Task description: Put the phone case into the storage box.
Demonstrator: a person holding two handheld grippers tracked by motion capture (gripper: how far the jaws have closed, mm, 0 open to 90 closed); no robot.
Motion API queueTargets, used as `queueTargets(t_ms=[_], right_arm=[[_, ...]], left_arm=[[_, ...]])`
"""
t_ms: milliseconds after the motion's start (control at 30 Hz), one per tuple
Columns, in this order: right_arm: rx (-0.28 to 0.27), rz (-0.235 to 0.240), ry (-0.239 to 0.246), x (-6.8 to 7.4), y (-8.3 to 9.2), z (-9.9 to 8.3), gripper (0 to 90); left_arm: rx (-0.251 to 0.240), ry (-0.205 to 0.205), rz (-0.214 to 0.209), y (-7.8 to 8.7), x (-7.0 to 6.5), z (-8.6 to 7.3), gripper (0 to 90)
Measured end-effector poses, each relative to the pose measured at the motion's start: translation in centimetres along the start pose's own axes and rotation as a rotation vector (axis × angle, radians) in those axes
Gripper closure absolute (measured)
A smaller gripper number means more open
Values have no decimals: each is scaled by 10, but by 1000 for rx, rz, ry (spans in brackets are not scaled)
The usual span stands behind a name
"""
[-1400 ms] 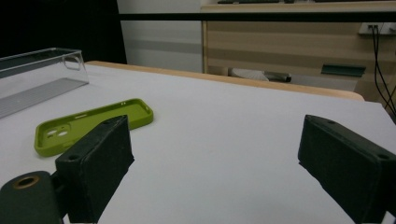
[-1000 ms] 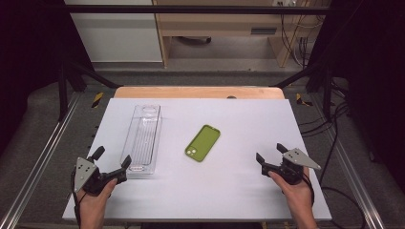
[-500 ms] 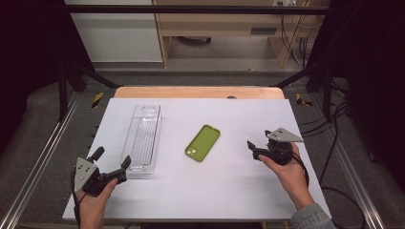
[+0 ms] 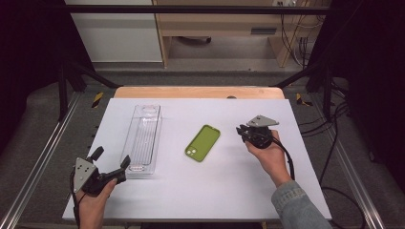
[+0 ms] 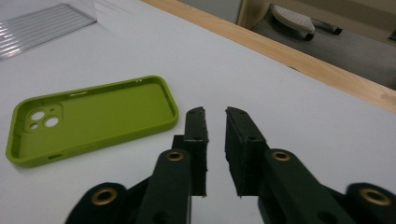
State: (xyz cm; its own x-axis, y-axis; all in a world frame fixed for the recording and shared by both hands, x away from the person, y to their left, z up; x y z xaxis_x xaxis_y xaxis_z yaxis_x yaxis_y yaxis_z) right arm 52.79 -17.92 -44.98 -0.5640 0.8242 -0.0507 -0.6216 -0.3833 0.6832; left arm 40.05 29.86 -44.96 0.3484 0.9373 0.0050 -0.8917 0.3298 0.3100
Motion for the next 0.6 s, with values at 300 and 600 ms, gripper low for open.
queueTargets(t_ms=[300, 600], right_arm=[[50, 13, 39, 14, -38, 13, 900], [87, 69, 12, 27, -53, 28, 900]], left_arm=[[-8, -9, -5, 1, -4, 1, 30], [0, -2, -12, -1, -3, 1, 30]])
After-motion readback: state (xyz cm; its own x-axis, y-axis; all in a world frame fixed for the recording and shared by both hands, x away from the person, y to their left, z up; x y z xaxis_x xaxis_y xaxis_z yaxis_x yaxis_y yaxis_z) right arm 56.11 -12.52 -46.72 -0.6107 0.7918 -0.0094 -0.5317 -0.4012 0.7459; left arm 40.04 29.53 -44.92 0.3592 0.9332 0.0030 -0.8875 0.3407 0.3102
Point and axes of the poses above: each handheld gripper's, and its own axes: y roughly backward along the jaws, z roughly out of its top, x roughly to its left, the point moved 1 cm from there along -y, roughly forward along the jaws, and after that the axes turned 11 degrees about x, right-handed, at the moved point
